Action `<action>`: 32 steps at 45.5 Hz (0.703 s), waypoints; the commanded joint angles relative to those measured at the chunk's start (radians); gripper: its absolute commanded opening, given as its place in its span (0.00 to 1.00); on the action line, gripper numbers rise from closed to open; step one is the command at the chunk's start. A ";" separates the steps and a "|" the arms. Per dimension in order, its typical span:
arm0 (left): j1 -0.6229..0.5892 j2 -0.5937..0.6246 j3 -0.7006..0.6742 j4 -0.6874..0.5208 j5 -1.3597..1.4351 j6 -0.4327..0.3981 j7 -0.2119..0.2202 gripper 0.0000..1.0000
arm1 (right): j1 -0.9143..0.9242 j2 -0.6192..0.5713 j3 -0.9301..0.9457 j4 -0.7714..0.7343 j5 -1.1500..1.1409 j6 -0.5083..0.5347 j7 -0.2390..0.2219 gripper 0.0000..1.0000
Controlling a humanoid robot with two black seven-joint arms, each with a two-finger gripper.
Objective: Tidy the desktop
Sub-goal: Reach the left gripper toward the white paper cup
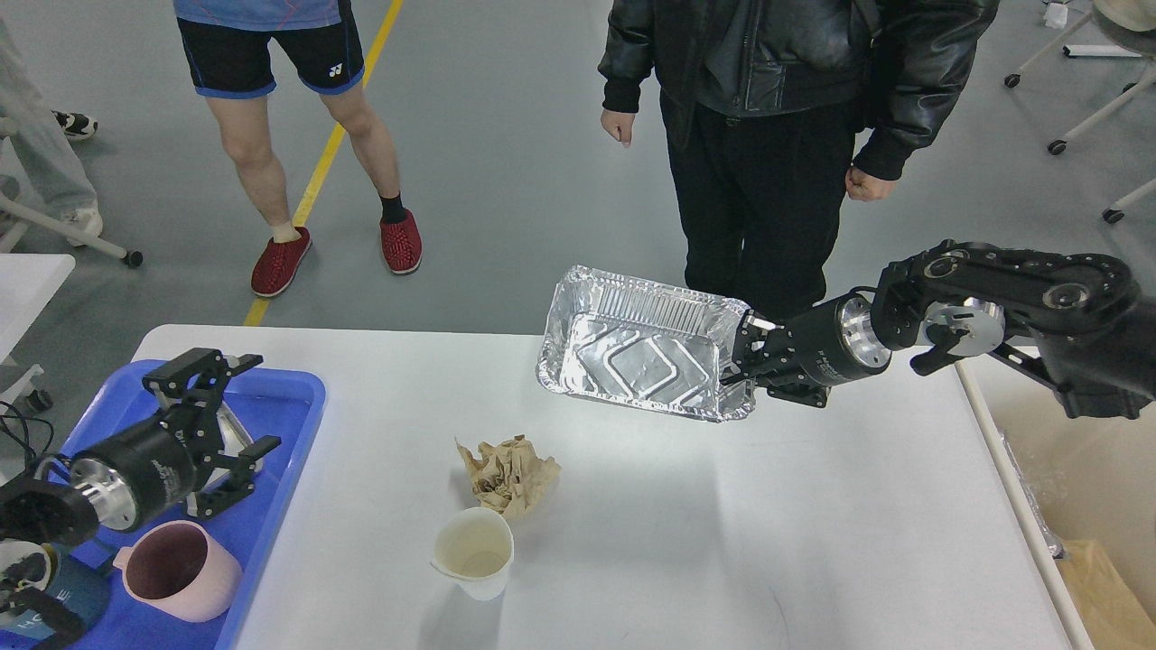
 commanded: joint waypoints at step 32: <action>-0.047 0.409 0.046 -0.089 0.082 -0.210 0.057 0.97 | 0.001 -0.008 0.010 0.005 0.000 -0.002 0.000 0.00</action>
